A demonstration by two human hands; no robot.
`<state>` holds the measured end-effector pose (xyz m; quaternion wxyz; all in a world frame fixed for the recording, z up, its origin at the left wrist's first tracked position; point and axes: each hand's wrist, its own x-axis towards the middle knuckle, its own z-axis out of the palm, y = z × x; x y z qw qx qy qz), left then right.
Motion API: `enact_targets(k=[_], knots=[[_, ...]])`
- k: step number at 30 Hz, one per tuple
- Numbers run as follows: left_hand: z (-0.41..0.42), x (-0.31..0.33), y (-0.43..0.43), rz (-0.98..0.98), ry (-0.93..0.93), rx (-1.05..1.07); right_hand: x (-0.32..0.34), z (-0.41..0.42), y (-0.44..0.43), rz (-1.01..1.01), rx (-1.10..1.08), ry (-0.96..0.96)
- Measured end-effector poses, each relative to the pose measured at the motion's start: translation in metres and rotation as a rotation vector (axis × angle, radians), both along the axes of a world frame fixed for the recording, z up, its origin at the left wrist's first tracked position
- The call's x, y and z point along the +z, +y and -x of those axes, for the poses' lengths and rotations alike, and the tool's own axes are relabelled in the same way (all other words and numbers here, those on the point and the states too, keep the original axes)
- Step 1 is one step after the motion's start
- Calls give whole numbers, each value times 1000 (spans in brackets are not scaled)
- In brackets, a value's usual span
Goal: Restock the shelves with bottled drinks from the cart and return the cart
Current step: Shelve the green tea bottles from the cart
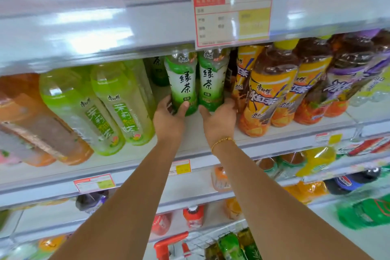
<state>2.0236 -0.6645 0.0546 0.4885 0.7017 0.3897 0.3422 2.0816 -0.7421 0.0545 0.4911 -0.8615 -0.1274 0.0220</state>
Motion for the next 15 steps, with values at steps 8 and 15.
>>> enact_targets(k=[8,15], knots=[[-19,2,15,-27,17,-26,0,-6,22,-43,-97,29],[-32,-8,22,-39,-40,-15,-4,11,14,60,167,-226]])
